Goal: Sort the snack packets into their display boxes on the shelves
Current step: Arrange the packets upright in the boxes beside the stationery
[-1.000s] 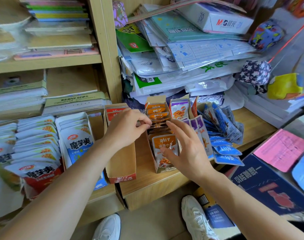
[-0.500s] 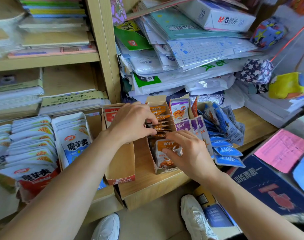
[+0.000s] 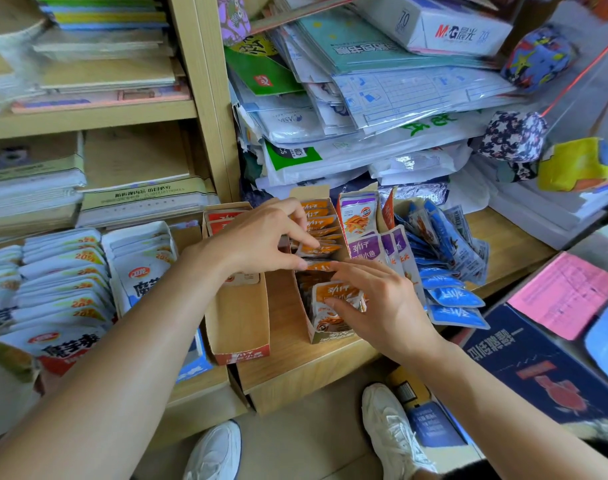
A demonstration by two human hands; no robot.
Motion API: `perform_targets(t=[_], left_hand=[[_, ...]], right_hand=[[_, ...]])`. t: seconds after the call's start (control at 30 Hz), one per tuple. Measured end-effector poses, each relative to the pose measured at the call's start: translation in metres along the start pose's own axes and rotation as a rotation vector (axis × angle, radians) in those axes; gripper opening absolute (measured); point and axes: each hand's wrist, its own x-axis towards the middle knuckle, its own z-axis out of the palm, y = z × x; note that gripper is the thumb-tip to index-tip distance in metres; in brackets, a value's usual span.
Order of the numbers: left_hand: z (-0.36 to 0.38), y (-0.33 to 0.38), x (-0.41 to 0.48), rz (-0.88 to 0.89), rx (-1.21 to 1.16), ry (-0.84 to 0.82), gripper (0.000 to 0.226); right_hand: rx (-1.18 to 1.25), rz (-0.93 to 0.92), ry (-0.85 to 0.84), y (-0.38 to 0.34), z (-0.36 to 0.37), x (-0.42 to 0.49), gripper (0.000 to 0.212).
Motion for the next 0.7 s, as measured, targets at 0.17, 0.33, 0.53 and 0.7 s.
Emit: perform_targets(t=[0.17, 0.33, 0.53, 0.7], left_hand=[[0.001, 0.001, 0.000, 0.000, 0.012, 0.015, 0.041], [0.003, 0.002, 0.000, 0.027, -0.005, 0.053, 0.032], [0.003, 0.009, -0.001, 0.018, 0.082, 0.070, 0.047], [0.007, 0.010, 0.001, 0.058, 0.130, 0.102, 0.024]], right_hand=[[-0.012, -0.003, 0.015, 0.001, 0.002, -0.007, 0.032], [-0.013, -0.016, 0.030, 0.002, 0.005, -0.010, 0.030], [0.011, -0.031, 0.037, -0.001, 0.006, -0.010, 0.029], [0.003, -0.044, 0.032, -0.001, 0.004, -0.010, 0.029]])
